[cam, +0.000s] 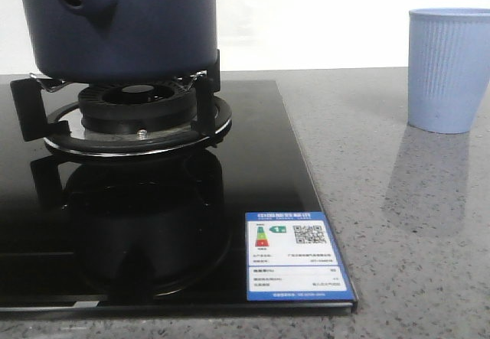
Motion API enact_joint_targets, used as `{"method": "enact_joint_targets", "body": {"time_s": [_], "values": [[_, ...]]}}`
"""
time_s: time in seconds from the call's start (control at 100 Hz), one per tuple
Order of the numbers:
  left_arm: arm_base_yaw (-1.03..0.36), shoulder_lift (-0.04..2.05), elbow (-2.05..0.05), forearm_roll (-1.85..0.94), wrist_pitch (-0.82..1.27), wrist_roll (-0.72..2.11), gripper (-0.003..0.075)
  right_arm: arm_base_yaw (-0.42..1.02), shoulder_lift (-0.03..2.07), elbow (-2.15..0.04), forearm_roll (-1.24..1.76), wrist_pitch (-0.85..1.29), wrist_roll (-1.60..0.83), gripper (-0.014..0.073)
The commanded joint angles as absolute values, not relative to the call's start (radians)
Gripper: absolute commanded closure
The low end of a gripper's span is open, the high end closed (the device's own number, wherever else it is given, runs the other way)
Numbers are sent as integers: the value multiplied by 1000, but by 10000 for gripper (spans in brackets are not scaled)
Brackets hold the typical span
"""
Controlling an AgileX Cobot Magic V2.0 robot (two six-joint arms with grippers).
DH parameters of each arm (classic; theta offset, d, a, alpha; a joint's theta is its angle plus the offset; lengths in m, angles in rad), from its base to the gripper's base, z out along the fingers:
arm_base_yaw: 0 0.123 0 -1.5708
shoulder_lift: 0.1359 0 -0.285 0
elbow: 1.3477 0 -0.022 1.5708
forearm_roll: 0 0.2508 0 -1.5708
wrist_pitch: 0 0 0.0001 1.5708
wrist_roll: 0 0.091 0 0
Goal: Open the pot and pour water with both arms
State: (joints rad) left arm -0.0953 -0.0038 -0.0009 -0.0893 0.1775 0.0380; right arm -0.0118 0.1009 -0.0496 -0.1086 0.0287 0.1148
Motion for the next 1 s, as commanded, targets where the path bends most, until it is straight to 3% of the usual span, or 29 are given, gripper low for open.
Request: {"method": "enact_joint_targets", "body": {"time_s": [0.0,0.3,0.99], "values": [[-97,-29,13,-89,109,28,736,29,118,-77,-105,24,86,655],[-97,-29,13,-89,109,28,736,40,-36,28,-116,36,86,655],[-97,-27,13,-91,109,28,736,40,-31,26,-116,101,88,655]]}}
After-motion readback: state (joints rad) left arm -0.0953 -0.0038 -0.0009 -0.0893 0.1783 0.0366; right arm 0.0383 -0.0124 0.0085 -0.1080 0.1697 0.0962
